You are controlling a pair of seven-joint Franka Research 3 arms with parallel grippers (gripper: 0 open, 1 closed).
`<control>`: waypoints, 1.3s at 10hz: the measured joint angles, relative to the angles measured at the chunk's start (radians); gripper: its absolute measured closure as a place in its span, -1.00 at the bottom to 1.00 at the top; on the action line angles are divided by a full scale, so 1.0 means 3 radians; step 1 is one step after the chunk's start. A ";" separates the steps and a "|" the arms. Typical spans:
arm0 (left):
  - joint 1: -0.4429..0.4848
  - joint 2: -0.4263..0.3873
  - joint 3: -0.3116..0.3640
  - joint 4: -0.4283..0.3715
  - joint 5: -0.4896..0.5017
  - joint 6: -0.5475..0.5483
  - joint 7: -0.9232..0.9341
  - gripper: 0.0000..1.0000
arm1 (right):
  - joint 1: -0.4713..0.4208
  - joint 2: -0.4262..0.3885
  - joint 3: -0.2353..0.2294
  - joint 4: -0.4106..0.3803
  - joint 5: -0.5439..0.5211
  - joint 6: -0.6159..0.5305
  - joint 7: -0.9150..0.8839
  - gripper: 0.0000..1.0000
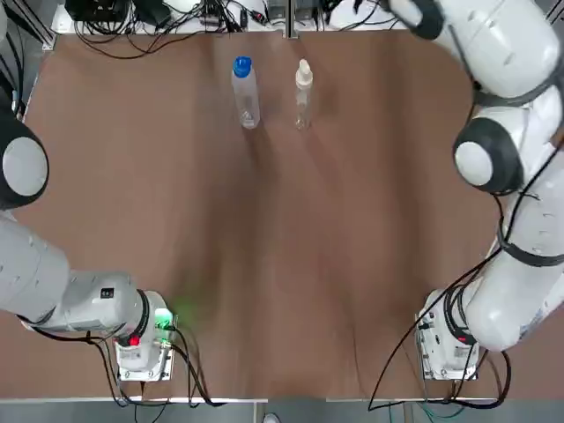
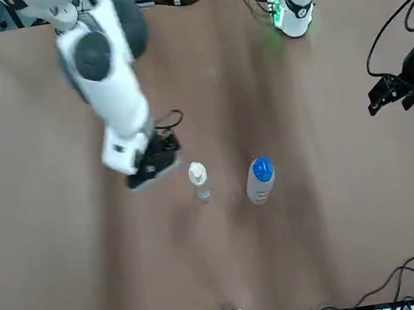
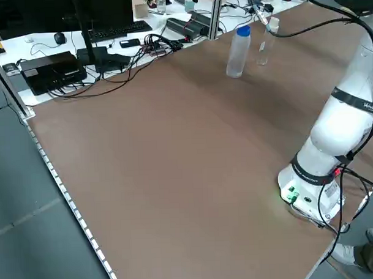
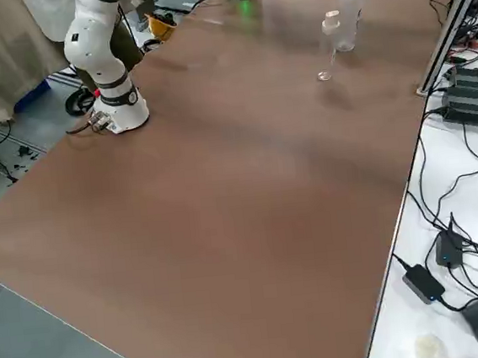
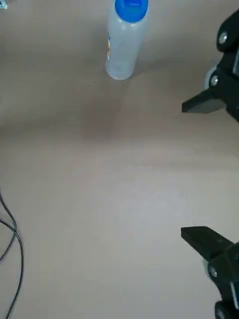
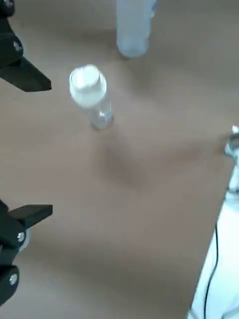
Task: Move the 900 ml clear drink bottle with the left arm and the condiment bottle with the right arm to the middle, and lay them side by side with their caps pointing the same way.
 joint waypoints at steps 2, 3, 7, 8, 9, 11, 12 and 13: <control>0.0000 0.0004 0.0000 0.0004 0.0000 0.0003 -0.0003 -1.00 | -0.0402 -0.0448 -0.0006 -0.0353 0.0009 -0.0106 -0.0004 -1.00; 0.0001 0.0006 0.0000 0.0005 0.0000 0.0004 -0.0005 -1.00 | -0.0647 -0.0689 -0.0002 -0.0539 0.0014 -0.0235 -0.0011 -1.00; 0.0006 0.0019 0.0003 0.0011 0.0000 0.0008 -0.0006 -1.00 | -0.1320 -0.1464 0.0045 -0.1175 0.0247 -0.0637 -0.0047 -1.00; 0.0007 0.0025 0.0004 0.0013 0.0000 0.0010 -0.0006 -1.00 | -0.1401 -0.1703 0.0048 -0.1449 0.0294 -0.0652 -0.0072 -1.00; 0.0007 0.0029 0.0006 0.0018 0.0000 0.0012 -0.0006 -1.00 | -0.1461 -0.1913 0.0054 -0.1692 0.0299 -0.0654 -0.0165 -0.98; 0.0009 0.0030 0.0008 0.0021 0.0000 0.0012 -0.0007 -1.00 | -0.1586 -0.2080 0.0053 -0.1915 0.0300 -0.0650 -0.0418 -0.97; 0.0010 0.0031 0.0009 0.0021 0.0000 0.0012 -0.0007 -1.00 | -0.1604 -0.2082 0.0052 -0.1947 0.0302 -0.0650 -0.0469 -0.97; 0.0010 0.0031 0.0010 0.0022 0.0000 0.0020 -0.0007 -1.00 | -0.1604 -0.2082 0.0063 -0.1976 0.0304 -0.0650 -0.0486 -0.97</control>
